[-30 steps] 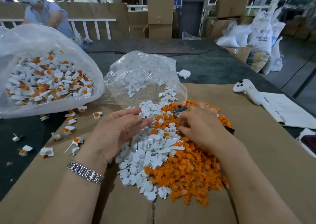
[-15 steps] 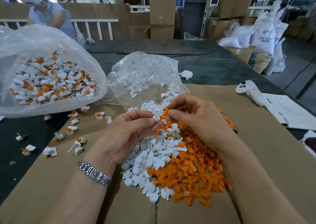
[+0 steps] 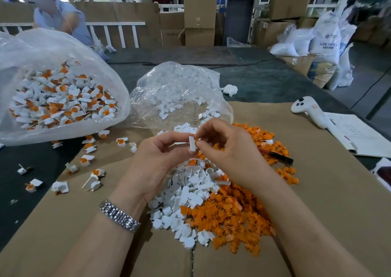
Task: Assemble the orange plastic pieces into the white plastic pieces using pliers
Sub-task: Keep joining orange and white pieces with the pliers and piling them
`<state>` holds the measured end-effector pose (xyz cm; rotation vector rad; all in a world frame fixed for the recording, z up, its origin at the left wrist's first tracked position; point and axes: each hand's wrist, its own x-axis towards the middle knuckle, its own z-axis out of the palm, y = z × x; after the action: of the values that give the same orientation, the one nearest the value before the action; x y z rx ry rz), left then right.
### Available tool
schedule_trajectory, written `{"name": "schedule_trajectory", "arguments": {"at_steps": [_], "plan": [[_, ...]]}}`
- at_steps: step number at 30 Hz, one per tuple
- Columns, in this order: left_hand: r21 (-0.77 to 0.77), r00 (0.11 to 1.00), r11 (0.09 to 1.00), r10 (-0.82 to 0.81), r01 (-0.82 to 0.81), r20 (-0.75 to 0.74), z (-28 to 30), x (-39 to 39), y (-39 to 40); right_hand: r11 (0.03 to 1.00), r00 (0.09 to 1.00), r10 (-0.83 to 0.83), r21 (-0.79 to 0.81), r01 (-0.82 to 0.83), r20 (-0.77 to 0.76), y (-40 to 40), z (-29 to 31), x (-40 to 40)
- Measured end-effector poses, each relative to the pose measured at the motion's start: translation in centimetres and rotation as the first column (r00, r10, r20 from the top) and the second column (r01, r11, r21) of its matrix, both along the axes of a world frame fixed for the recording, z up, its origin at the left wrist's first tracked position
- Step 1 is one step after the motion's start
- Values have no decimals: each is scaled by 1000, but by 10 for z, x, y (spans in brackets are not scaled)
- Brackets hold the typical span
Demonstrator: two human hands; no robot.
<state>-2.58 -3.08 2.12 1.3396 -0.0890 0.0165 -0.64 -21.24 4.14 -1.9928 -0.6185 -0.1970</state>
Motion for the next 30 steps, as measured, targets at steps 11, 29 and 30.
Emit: {"name": "schedule_trajectory", "arguments": {"at_steps": [11, 29, 30], "plan": [[-45, 998, 998, 48, -47, 28, 5, -2, 0, 999, 999, 40, 0, -40, 24, -6, 6, -1], [-98, 991, 991, 84, -94, -100, 0, 4, 2, 994, 983, 30, -112, -10, 181, 0, -3, 1], [-94, 990, 991, 87, -98, -110, 0, 4, 3, 993, 984, 36, -120, -15, 173, 1, -2, 1]]}}
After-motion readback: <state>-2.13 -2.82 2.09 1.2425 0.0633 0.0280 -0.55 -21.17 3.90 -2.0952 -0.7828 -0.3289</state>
